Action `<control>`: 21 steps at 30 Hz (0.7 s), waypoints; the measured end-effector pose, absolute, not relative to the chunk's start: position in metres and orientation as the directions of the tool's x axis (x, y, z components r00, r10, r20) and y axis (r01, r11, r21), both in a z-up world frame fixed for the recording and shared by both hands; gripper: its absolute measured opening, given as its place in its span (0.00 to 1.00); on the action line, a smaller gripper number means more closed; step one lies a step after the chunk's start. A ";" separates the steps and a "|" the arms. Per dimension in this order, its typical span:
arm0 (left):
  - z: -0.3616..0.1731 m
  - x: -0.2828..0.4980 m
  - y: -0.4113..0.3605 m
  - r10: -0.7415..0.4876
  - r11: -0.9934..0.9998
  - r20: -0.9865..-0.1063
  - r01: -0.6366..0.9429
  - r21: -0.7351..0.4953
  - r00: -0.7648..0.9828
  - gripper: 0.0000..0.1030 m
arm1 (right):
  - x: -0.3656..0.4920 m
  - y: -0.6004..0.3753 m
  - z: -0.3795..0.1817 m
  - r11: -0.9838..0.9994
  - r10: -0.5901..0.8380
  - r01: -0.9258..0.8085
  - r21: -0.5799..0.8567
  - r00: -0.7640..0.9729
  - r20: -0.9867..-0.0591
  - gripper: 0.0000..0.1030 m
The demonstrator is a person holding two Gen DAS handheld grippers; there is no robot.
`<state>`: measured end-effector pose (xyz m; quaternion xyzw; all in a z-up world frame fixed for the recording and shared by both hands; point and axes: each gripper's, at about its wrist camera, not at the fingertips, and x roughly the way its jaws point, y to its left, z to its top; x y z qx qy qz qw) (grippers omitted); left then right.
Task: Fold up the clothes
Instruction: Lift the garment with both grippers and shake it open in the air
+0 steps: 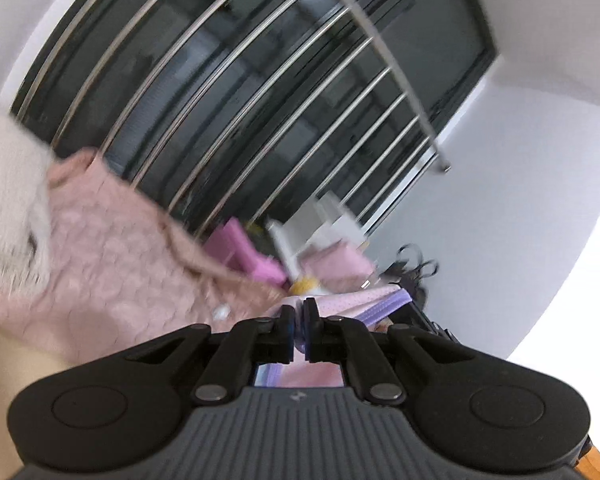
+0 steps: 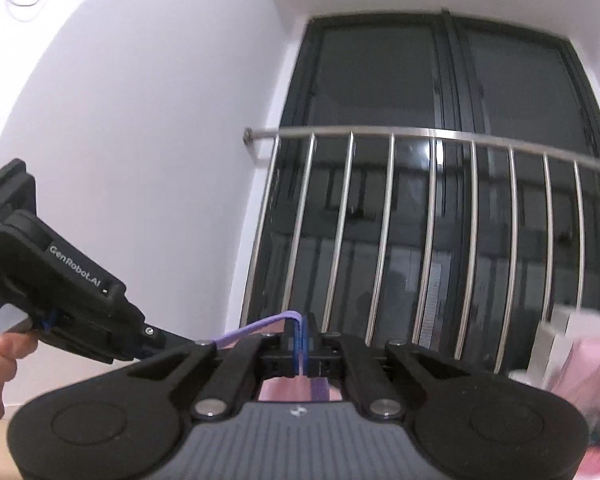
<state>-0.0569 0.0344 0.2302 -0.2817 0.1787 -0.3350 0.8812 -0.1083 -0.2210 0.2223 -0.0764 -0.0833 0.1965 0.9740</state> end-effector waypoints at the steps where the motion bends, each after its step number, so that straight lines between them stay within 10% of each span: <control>1: 0.241 -0.061 0.035 -0.686 0.619 -0.108 0.498 -0.608 0.720 0.03 | -0.112 -0.219 0.233 0.911 0.392 -0.361 -0.198 0.907 0.152 0.01; 11: 0.286 0.015 0.022 -0.476 0.771 -0.128 0.343 -0.536 0.870 0.04 | -0.012 -0.185 0.297 0.928 0.296 -0.267 -0.260 0.952 0.079 0.01; 12: 0.277 0.038 0.021 -0.423 0.791 -0.157 0.279 -0.544 0.892 0.13 | 0.013 -0.180 0.293 0.934 0.270 -0.251 -0.252 0.962 0.041 0.01; 13: 0.265 0.063 0.021 -0.381 0.807 -0.199 0.220 -0.548 0.903 0.43 | 0.043 -0.174 0.286 0.941 0.234 -0.232 -0.247 0.972 -0.023 0.01; 15: 0.225 0.110 0.023 -0.341 0.848 -0.383 0.105 -0.520 0.858 0.58 | 0.100 -0.165 0.260 0.948 0.147 -0.188 -0.256 0.975 -0.169 0.15; 16: 0.203 0.120 0.026 -0.339 0.857 -0.456 0.070 -0.510 0.823 0.48 | 0.122 -0.163 0.241 0.949 0.100 -0.166 -0.270 0.965 -0.241 0.21; 21: 0.107 0.069 0.054 -0.365 0.894 -0.550 0.118 -0.433 0.751 0.47 | 0.099 -0.183 0.152 0.919 0.148 -0.293 -0.265 0.877 -0.457 0.47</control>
